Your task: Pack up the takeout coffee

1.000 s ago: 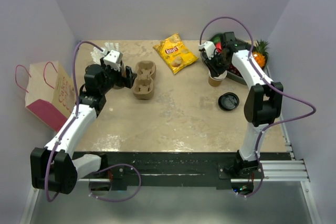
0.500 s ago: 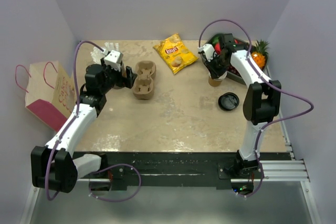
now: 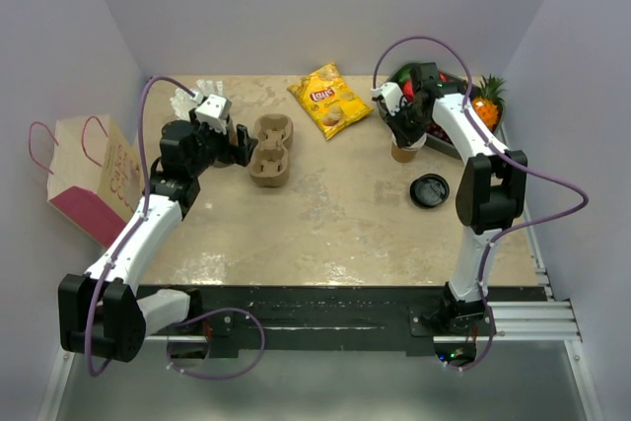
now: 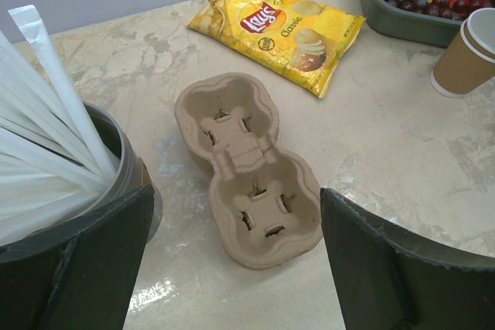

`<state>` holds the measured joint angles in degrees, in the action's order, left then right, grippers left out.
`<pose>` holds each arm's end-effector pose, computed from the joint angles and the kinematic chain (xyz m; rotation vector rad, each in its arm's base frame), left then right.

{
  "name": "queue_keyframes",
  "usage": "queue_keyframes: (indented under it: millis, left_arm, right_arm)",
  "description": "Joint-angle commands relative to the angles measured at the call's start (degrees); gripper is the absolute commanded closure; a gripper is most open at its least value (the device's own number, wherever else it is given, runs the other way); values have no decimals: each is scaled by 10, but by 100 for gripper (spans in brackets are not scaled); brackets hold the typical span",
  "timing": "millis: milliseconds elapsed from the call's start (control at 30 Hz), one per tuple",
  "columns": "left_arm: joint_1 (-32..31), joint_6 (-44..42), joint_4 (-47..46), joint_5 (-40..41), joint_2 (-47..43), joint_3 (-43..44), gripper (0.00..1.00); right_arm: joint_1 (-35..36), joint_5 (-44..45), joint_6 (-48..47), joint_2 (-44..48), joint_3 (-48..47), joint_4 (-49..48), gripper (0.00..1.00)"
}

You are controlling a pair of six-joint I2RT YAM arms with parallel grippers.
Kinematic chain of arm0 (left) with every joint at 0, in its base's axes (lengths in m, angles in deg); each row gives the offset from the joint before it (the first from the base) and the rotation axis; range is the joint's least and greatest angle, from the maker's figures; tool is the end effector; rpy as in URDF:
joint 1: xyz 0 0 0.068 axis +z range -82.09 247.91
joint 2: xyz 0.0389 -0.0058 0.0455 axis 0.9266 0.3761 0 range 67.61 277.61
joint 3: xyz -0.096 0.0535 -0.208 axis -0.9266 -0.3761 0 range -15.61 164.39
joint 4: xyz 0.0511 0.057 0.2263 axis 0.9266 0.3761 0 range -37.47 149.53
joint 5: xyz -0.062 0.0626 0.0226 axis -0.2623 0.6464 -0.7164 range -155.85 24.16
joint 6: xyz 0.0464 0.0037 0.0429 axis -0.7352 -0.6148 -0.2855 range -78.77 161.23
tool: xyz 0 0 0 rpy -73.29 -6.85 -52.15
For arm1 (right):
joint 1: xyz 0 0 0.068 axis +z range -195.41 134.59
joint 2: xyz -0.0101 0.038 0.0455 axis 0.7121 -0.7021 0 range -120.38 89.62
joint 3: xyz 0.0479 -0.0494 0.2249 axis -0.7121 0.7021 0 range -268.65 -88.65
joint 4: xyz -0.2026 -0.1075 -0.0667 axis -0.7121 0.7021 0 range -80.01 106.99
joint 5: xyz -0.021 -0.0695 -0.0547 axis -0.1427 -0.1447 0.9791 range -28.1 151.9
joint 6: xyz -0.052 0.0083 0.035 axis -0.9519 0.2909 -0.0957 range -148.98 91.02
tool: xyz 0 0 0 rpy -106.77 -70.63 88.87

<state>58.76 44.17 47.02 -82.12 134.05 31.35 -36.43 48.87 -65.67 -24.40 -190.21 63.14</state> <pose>0.2697 -0.0573 0.2736 0.3003 1.7983 -0.4068 0.3836 0.0717 0.2195 -1.0974 2.4364 0.1580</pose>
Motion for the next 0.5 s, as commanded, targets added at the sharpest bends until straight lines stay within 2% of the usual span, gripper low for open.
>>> queue_keyframes:
  millis: [0,200,233,467]
  left_arm:
    - [-3,3,-37,-3,-1,1,8]
    - [-3,2,-37,-3,-3,-1,8]
    - [-3,2,-38,-3,-2,-2,8]
    - [-3,2,-38,-3,0,1,8]
  right_arm:
    - [-1,-10,-3,13,-26,-1,80]
    - [0,-10,0,12,-25,-3,83]
    - [0,-10,1,13,-26,-4,88]
    - [1,-1,17,36,-28,-26,100]
